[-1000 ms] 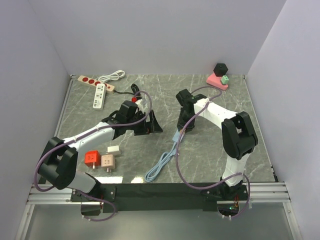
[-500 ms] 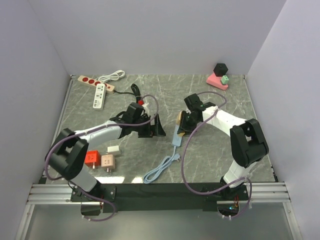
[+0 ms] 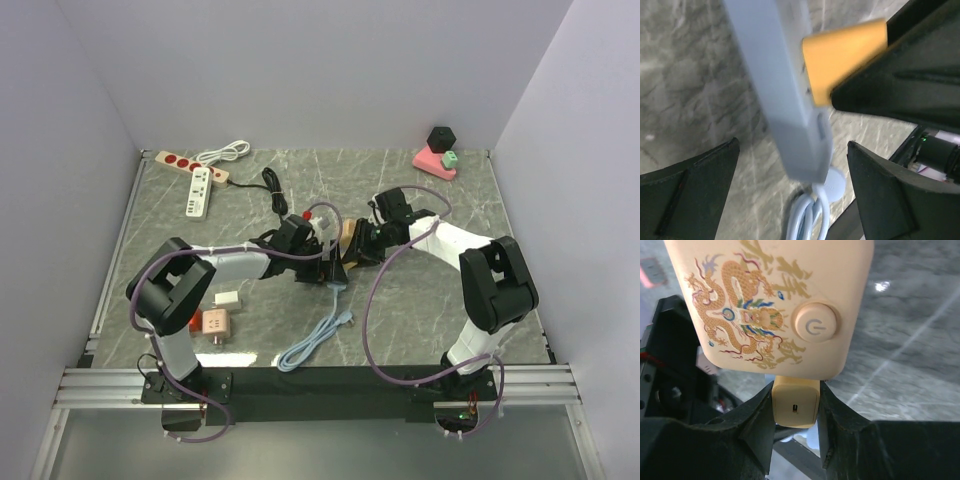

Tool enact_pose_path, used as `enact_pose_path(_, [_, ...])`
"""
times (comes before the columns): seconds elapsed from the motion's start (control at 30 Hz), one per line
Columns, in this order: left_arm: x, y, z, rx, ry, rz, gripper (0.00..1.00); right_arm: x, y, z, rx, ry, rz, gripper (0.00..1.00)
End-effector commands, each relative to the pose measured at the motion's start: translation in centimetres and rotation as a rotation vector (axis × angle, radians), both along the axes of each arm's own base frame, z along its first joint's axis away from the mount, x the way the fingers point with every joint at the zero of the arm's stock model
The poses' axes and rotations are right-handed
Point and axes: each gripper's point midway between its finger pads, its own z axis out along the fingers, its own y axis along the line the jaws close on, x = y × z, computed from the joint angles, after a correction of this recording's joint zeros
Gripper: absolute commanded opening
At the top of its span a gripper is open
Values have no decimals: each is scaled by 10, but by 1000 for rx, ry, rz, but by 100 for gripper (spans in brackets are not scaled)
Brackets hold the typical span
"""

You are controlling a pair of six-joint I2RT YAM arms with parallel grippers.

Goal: Pull the plug off the socket

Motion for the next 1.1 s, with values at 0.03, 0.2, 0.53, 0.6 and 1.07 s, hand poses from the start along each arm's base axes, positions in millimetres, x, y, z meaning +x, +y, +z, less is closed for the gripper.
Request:
enact_pose_path(0.03, [24,-1,-6,29,-78,80,96,6,21,31,162,-42,23,0])
enact_pose_path(0.2, [26,2,-22,59,-61,100,52,0,22,39,189,-44,20,0])
enact_pose_path(0.53, [22,27,-70,188,20,192,0,5,-17,64,78,-159,-118,0])
enact_pose_path(0.6, [19,29,-76,197,40,195,0,0,-22,70,95,-174,-129,0])
enact_pose_path(1.07, [36,-7,-28,6,-11,140,57,-59,-41,87,179,-203,-60,0])
